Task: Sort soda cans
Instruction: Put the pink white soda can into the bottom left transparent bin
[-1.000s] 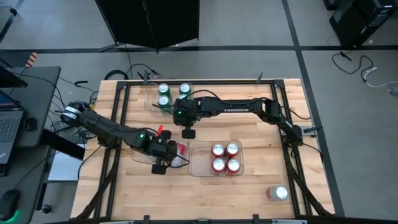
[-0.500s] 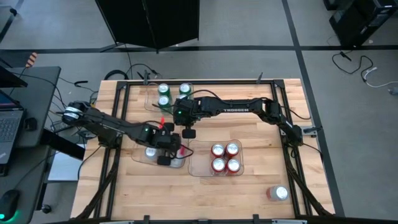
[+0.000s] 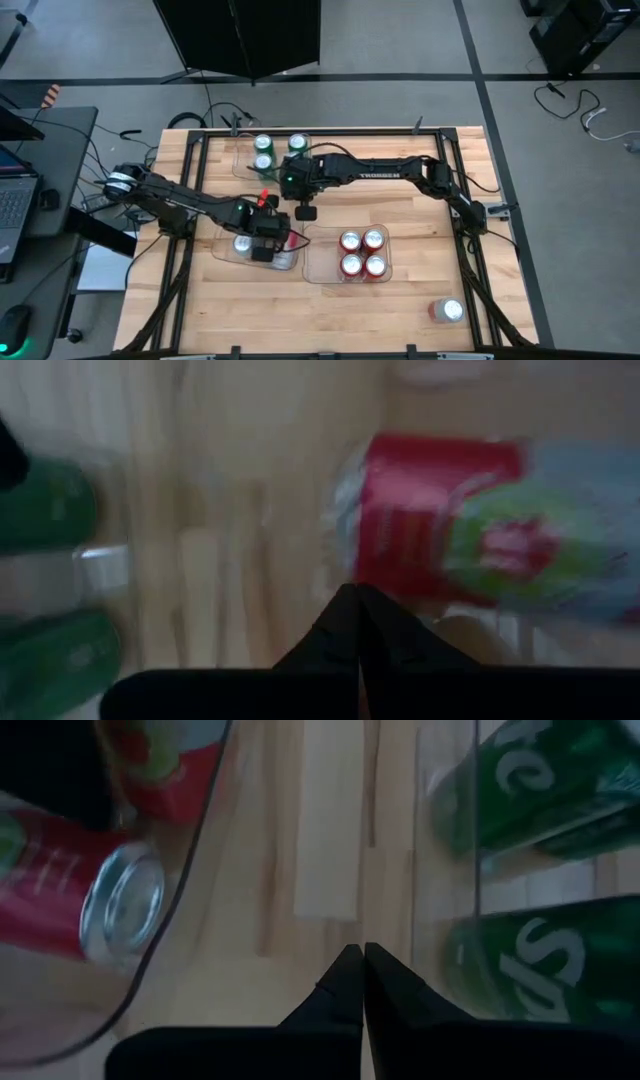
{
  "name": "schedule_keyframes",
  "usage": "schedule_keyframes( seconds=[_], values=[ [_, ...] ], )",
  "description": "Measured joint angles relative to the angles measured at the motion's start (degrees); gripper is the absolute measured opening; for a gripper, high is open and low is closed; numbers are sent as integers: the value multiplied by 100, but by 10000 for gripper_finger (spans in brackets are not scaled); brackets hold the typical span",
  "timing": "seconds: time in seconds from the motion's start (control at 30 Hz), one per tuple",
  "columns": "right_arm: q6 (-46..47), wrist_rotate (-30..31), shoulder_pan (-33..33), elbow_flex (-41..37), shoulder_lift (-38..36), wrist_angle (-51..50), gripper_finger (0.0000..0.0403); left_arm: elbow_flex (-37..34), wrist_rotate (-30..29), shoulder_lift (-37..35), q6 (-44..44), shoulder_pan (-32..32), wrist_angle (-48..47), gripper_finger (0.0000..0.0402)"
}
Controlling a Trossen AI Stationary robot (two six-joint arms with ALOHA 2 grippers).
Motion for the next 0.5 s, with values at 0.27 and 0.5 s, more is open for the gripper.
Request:
schedule_keyframes(
  seconds=[0.27,0.5],
  values=[
    [-10,502,-71,4,-251,-660,1,210,108,14,266,24,10,0],
    [162,1214,-241,4,-1166,-1568,0,208,235,158,681,143,117,0]
  ],
)
